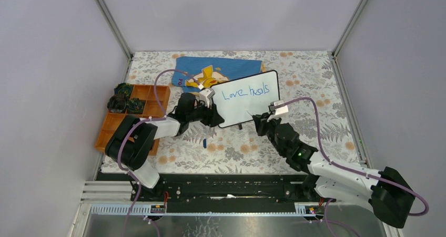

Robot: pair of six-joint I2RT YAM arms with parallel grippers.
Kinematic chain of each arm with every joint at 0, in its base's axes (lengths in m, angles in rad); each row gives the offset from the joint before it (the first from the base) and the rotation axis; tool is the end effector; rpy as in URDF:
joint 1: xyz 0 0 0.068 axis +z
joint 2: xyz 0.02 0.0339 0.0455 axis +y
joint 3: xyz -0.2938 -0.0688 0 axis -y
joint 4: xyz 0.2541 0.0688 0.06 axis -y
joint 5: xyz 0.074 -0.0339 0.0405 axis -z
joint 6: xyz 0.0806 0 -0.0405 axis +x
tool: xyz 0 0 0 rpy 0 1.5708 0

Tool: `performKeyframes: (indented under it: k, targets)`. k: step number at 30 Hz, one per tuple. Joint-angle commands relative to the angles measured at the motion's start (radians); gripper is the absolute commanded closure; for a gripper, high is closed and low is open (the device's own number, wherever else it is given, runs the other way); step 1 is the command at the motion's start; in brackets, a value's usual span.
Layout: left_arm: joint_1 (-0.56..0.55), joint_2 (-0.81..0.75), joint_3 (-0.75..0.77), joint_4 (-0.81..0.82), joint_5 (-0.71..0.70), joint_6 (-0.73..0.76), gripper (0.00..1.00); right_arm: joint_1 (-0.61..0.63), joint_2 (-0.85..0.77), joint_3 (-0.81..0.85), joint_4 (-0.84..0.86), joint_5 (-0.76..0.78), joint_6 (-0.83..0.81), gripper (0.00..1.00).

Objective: Write a sentence on the whiteboard

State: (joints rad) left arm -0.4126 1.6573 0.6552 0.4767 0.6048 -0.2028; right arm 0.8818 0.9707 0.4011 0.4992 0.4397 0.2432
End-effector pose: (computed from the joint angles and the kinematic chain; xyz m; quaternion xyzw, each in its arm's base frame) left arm 0.3061 -0.1840 0.1540 0.2345 0.8070 -0.3903 0.3760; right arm 0.1835 0.1688 0.2591 -0.0829 0.7245 0.2199 0.6479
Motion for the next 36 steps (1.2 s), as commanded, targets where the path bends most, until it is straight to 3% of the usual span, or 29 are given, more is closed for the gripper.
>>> performKeyframes:
  k: [1, 12, 18, 20, 25, 27, 30, 32, 36]
  targets:
    - [-0.005, -0.07, -0.001, 0.004, -0.117, 0.014, 0.4, 0.002, -0.091, -0.042, -0.03, 0.063, 0.005, 1.0]
    - [0.0, -0.292, -0.032, -0.195, -0.415, -0.001, 0.22, 0.002, -0.191, -0.041, -0.1, 0.068, 0.008, 1.0]
    - [0.006, -0.541, -0.034, -0.418, -0.865, -0.137, 0.07, 0.002, -0.259, -0.008, -0.173, 0.073, 0.015, 1.0]
    - [0.008, -0.614, -0.029, -0.46, -0.953, -0.206, 0.04, 0.001, -0.284, 0.006, -0.196, 0.073, 0.016, 1.0]
    - [0.037, -0.919, -0.174, -0.316, -0.879, -0.39, 0.01, 0.002, -0.36, 0.055, -0.283, 0.088, 0.004, 1.0]
    - [0.055, -0.959, -0.189, -0.303, -0.811, -0.448, 0.01, 0.002, -0.395, 0.077, -0.317, 0.102, -0.007, 1.0]
    - [0.058, -0.914, -0.11, -0.453, -0.679, -0.488, 0.01, 0.001, -0.442, 0.099, -0.362, 0.124, -0.025, 1.0]
    - [-0.003, -0.859, -0.065, -0.538, -0.657, -0.524, 0.01, 0.002, -0.464, 0.111, -0.392, 0.152, -0.033, 1.0]
    - [-0.309, -0.809, -0.037, -0.614, -0.93, -0.61, 0.04, 0.0, -0.496, 0.134, -0.445, 0.227, -0.039, 1.0]
